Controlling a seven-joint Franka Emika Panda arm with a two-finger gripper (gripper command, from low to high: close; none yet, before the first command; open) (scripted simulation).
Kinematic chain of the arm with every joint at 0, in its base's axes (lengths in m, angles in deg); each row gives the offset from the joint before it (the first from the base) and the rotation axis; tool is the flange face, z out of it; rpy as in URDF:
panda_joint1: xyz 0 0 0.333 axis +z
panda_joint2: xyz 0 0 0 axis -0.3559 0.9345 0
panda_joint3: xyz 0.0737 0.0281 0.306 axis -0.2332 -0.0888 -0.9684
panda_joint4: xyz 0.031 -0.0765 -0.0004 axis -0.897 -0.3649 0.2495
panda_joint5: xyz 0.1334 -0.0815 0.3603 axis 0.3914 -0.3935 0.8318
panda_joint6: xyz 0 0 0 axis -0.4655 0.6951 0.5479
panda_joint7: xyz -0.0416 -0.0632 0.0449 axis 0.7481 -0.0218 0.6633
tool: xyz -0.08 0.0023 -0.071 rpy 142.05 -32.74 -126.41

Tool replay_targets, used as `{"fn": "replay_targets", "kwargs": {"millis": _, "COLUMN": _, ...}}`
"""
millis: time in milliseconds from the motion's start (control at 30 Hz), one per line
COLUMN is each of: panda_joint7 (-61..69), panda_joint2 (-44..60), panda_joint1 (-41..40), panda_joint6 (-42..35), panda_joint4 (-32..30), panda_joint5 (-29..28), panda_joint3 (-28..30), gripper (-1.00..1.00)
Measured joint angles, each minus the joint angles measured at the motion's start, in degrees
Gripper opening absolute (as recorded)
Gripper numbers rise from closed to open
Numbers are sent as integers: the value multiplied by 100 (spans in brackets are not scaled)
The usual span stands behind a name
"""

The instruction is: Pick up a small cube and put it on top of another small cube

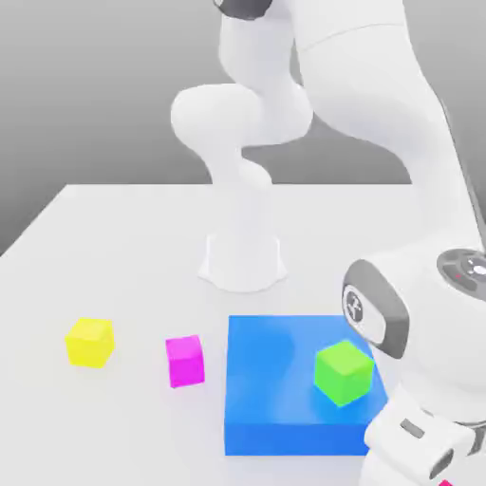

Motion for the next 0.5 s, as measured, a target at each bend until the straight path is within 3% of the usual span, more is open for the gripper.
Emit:
{"fn": "replay_targets", "kwargs": {"millis": 167, "panda_joint7": 71, "panda_joint2": -887, "panda_joint1": -149, "panda_joint6": -565, "panda_joint4": -318, "panda_joint5": 152, "panda_joint3": -48, "gripper": -100}}
{"fn": "replay_targets", "kwargs": {"millis": 500, "panda_joint7": -490, "panda_joint2": -2857, "panda_joint1": -1014, "panda_joint6": -470, "panda_joint4": -2349, "panda_joint5": 31, "panda_joint3": 872, "gripper": -100}}
